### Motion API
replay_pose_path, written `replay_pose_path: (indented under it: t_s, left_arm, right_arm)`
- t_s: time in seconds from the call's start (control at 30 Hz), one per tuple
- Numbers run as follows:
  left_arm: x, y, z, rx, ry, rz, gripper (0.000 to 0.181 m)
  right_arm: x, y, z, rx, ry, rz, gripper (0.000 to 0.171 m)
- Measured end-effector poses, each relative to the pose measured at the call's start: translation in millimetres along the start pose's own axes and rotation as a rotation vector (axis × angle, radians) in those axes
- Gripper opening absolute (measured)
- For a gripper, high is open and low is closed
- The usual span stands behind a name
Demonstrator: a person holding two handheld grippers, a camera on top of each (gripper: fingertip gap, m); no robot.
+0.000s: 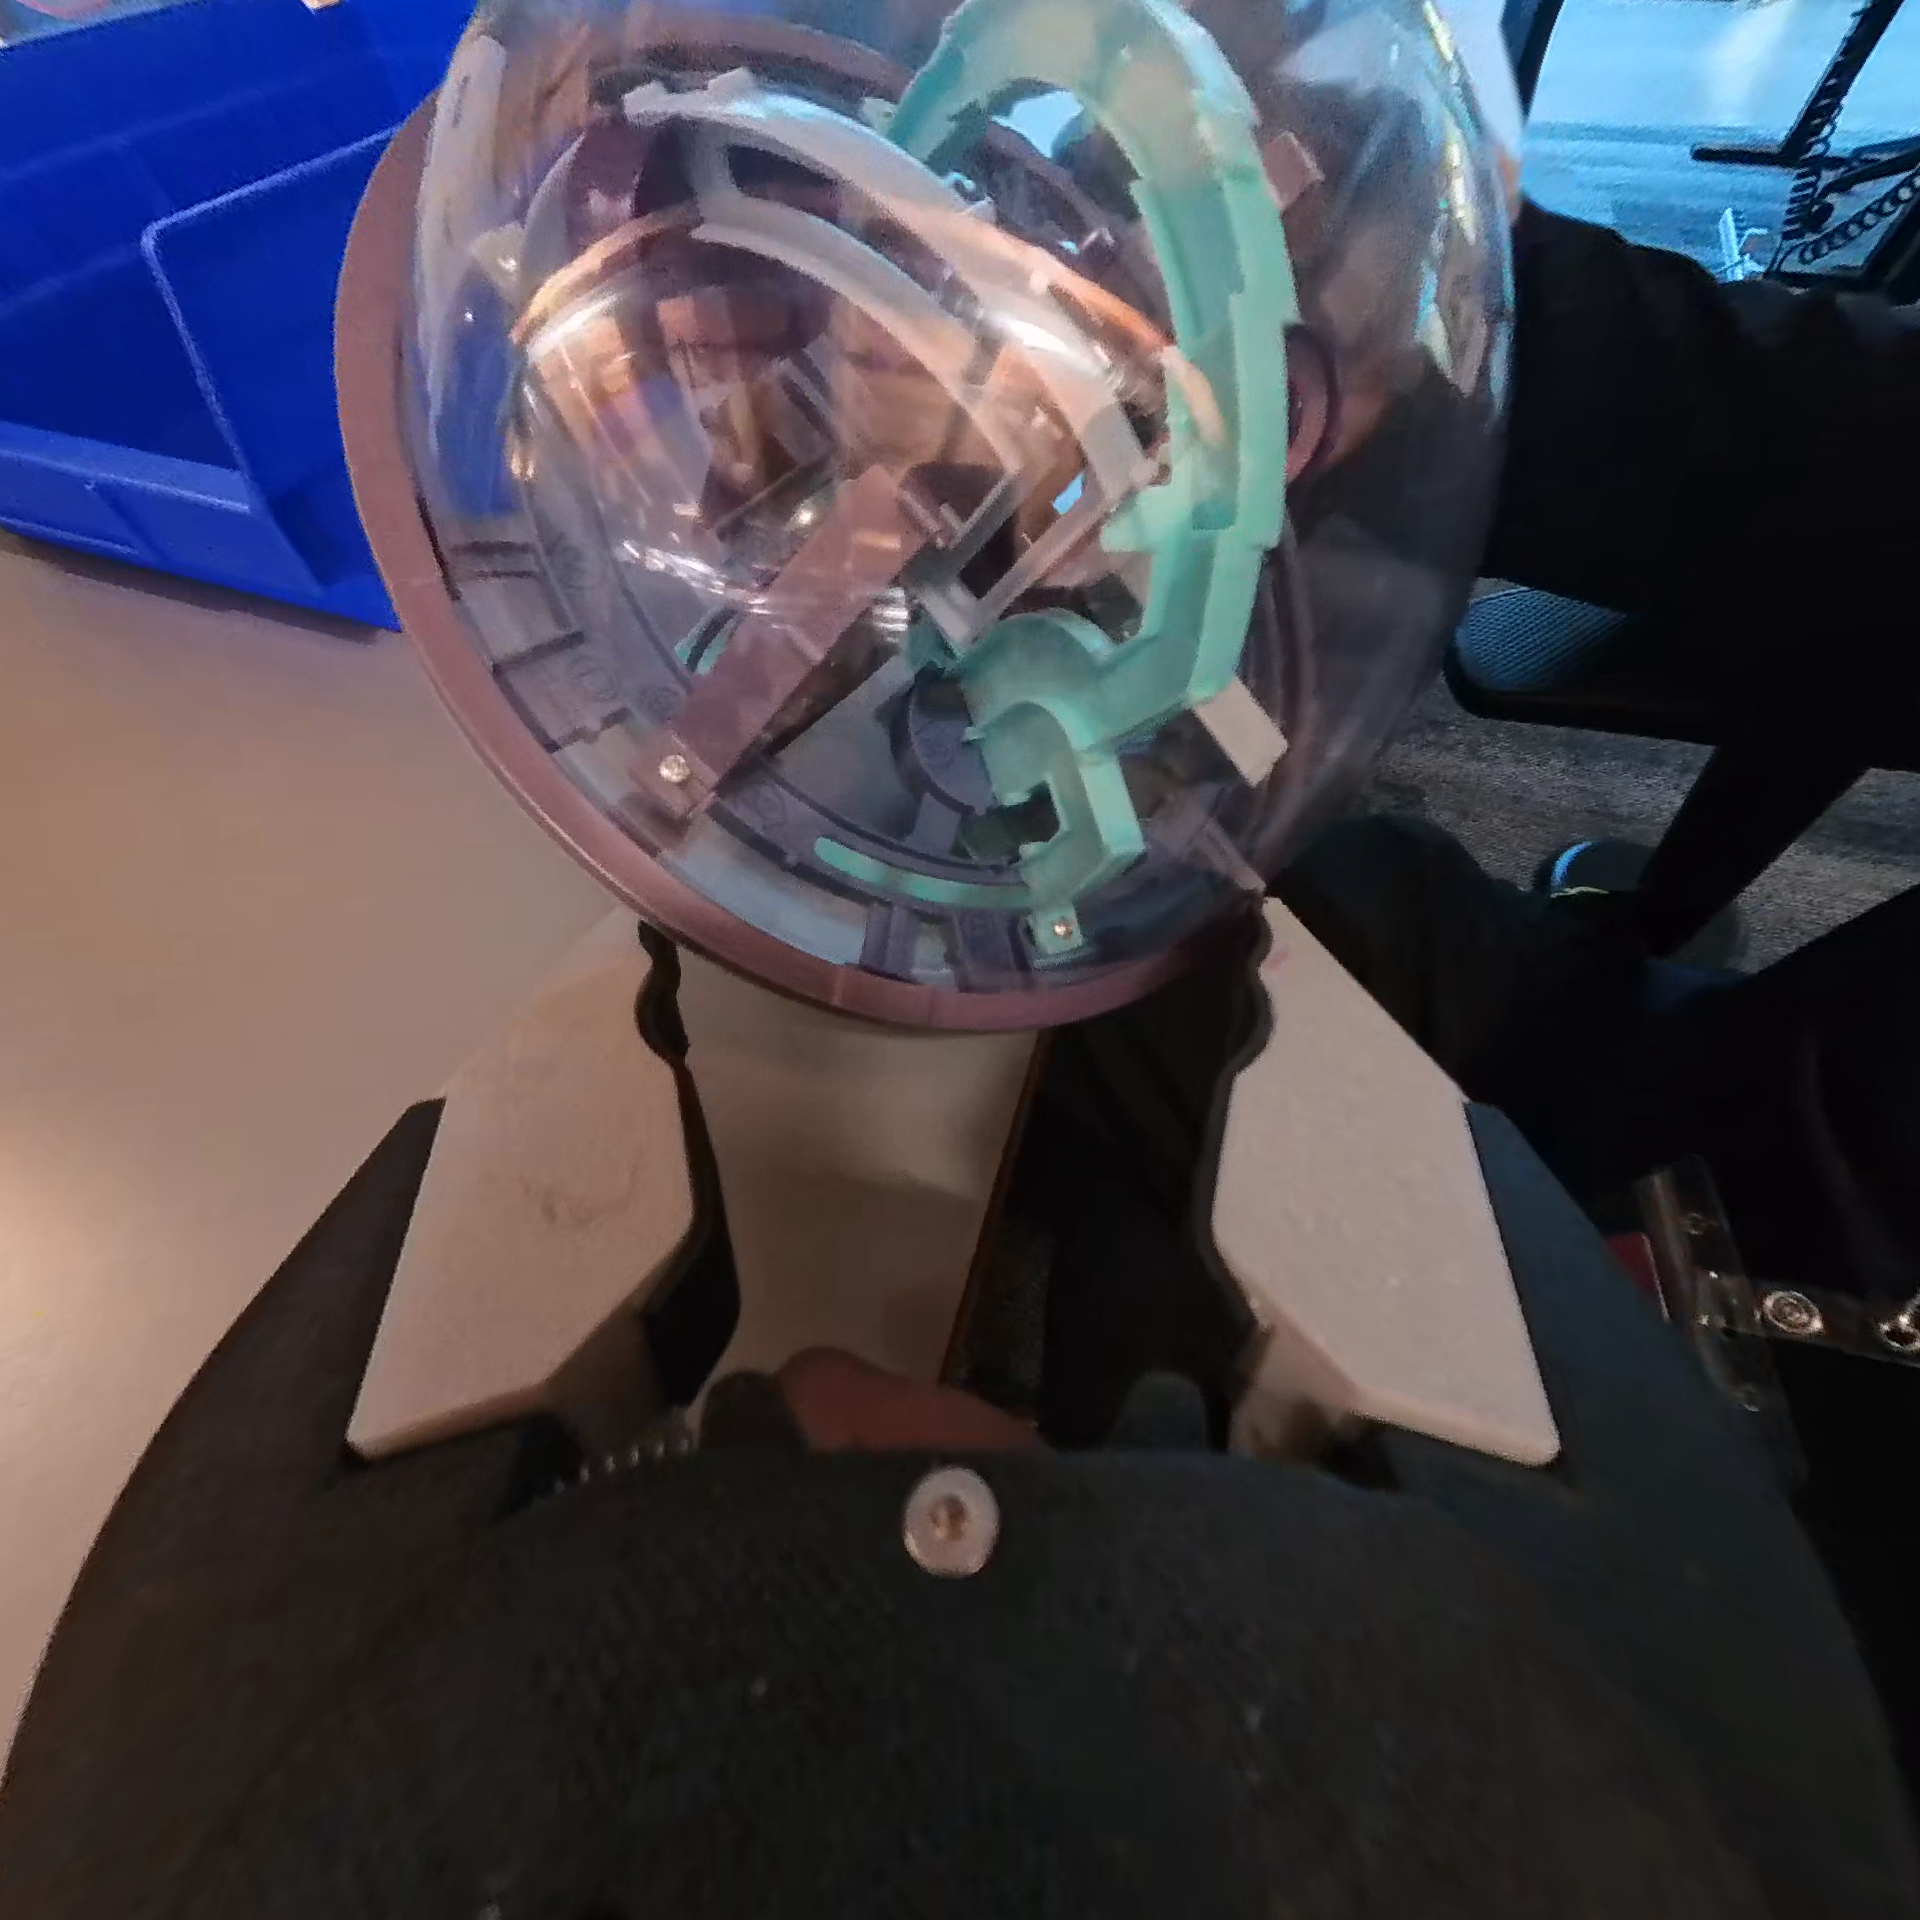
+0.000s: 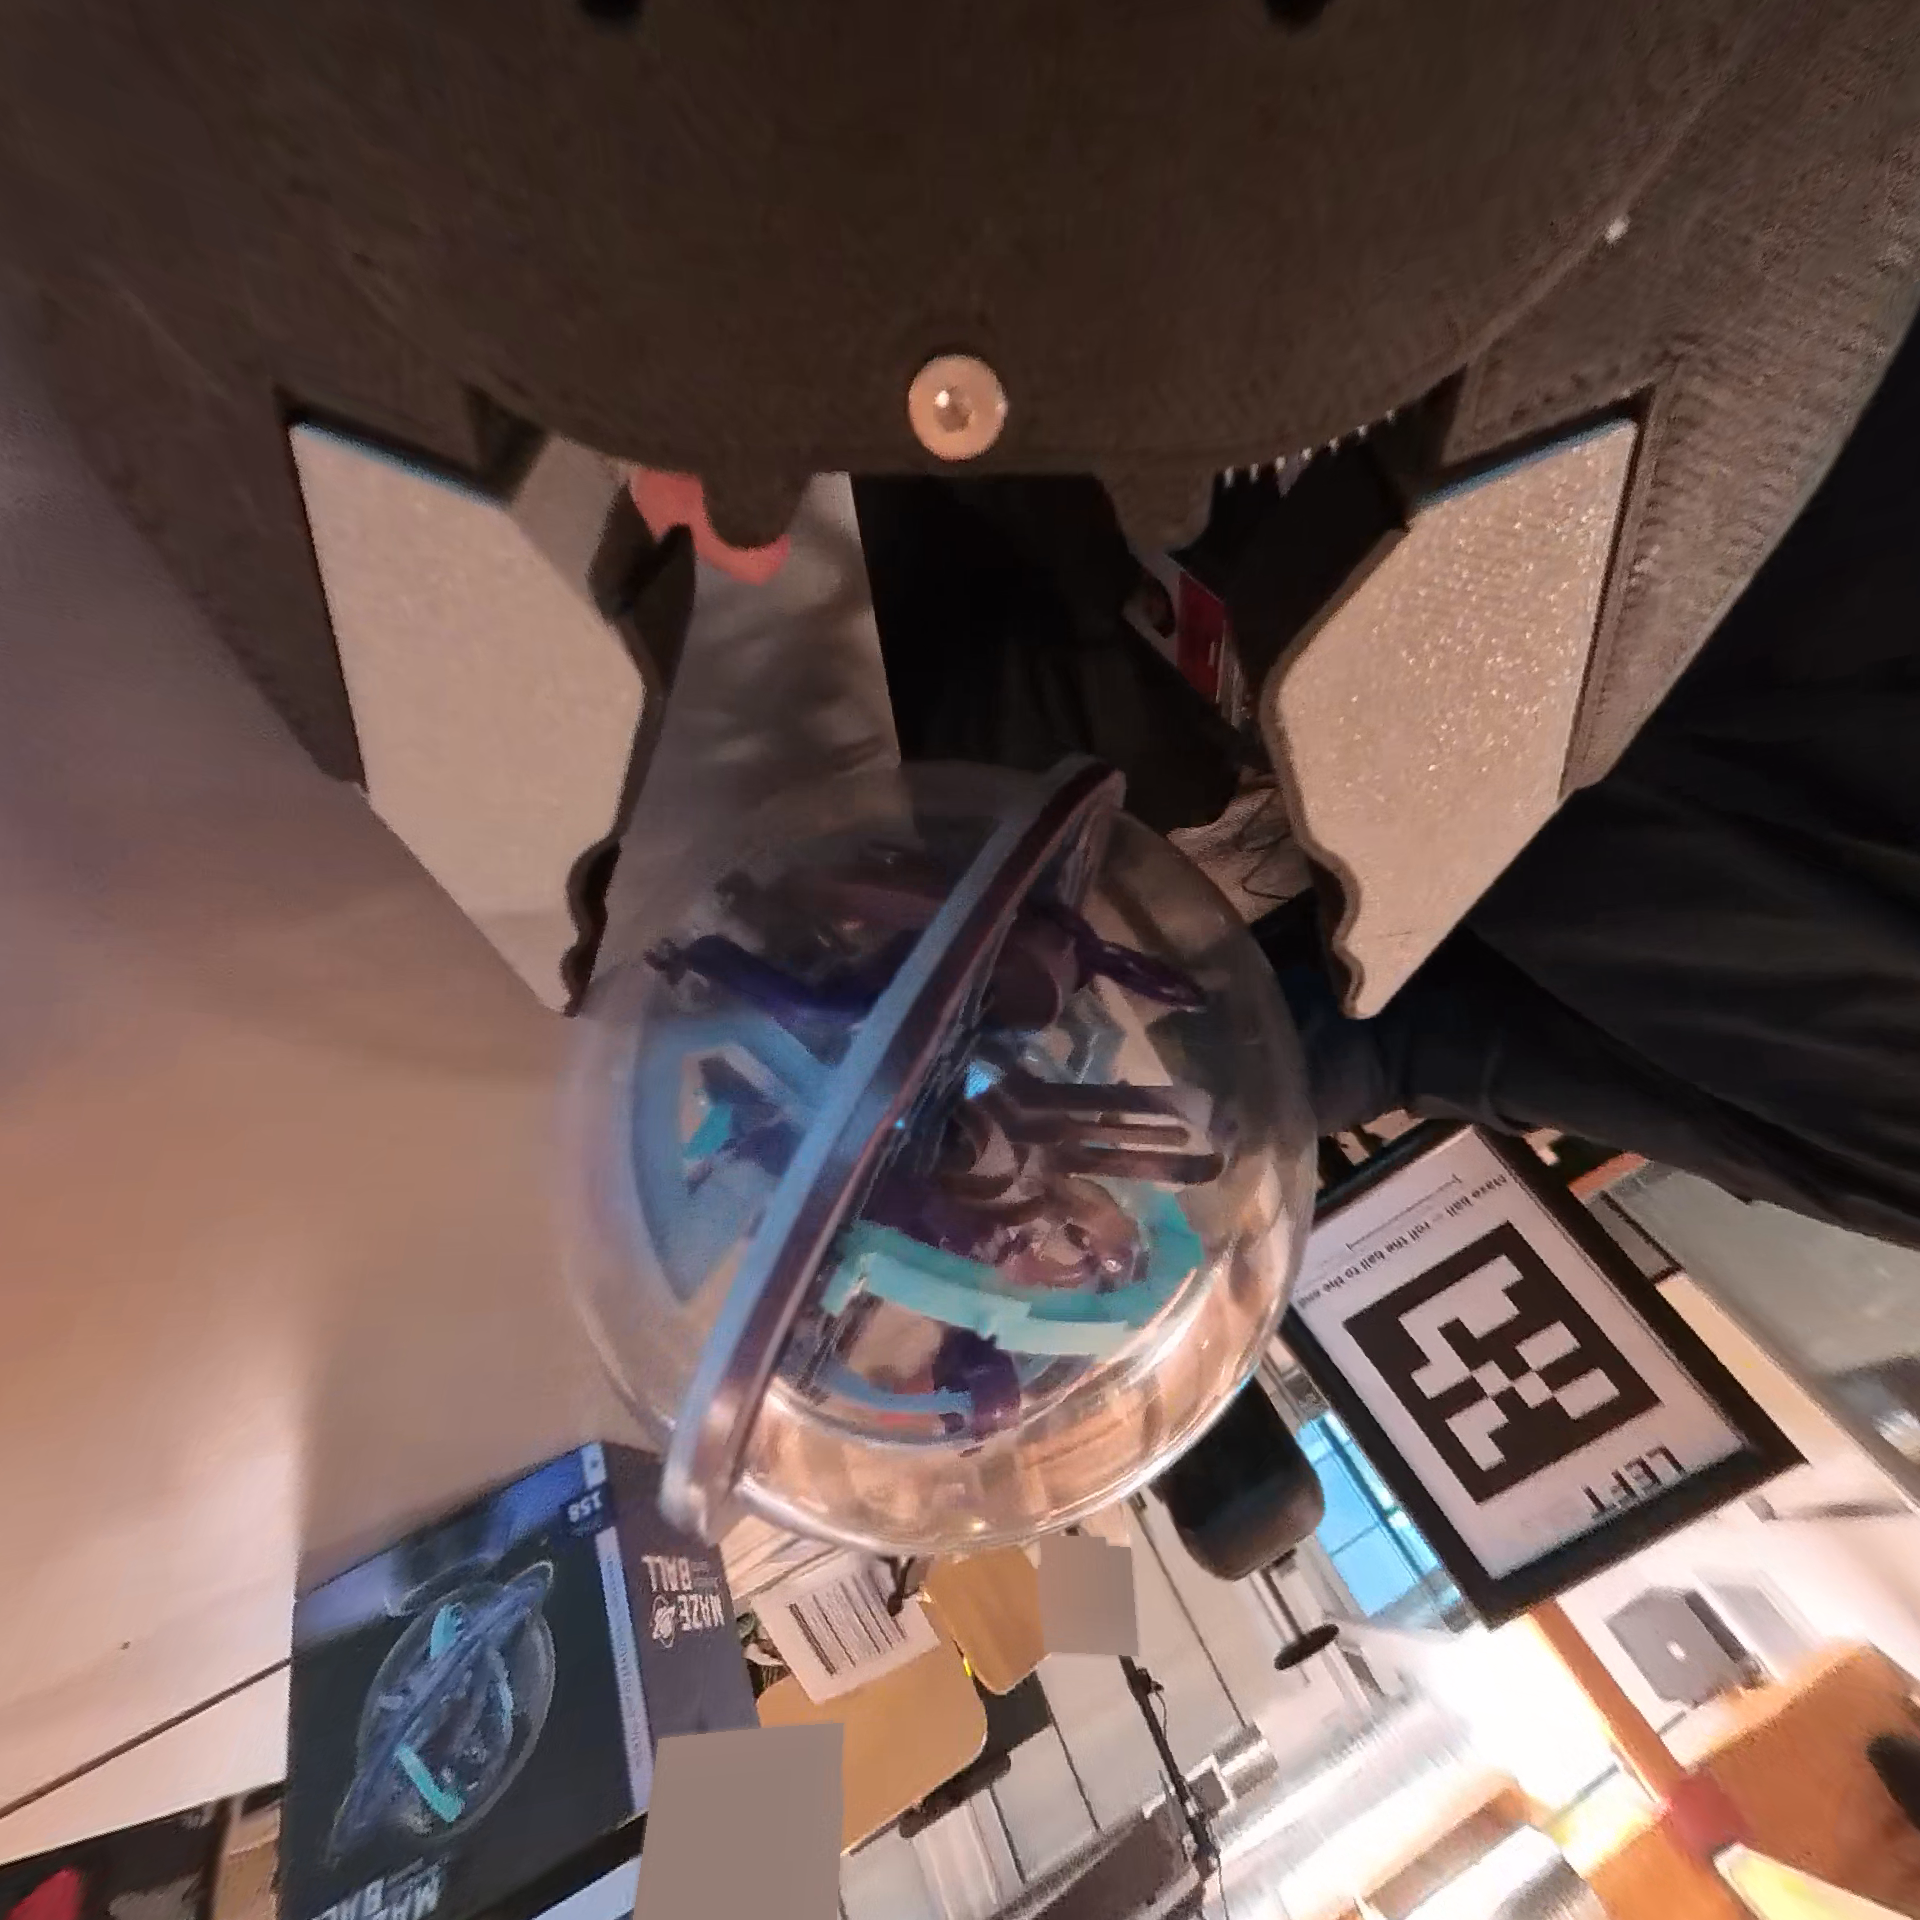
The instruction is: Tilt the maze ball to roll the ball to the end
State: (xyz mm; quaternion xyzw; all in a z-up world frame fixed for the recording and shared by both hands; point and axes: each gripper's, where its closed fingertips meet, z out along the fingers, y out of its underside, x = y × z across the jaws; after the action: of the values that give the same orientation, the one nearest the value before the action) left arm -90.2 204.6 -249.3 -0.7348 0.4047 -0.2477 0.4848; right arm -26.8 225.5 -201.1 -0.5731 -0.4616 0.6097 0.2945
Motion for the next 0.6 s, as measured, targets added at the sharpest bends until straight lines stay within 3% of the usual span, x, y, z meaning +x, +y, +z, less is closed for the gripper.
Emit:
replay_pose_path:
  t_s: [0.23, 0.6]
  left_arm:
    - [-2.0, -3.5, -3.0, 0.027, 0.024, -0.047, 0.099]
    - [-0.2, -3.3, -3.2, 0.031, 0.034, -0.038, 0.098]
  right_arm:
    - [4.0, 2.3, -2.1, -0.028, 0.018, 0.010, 0.131]
    - [10.1, 23.1, 1.8, -0.212, 0.195, -0.274, 0.124]
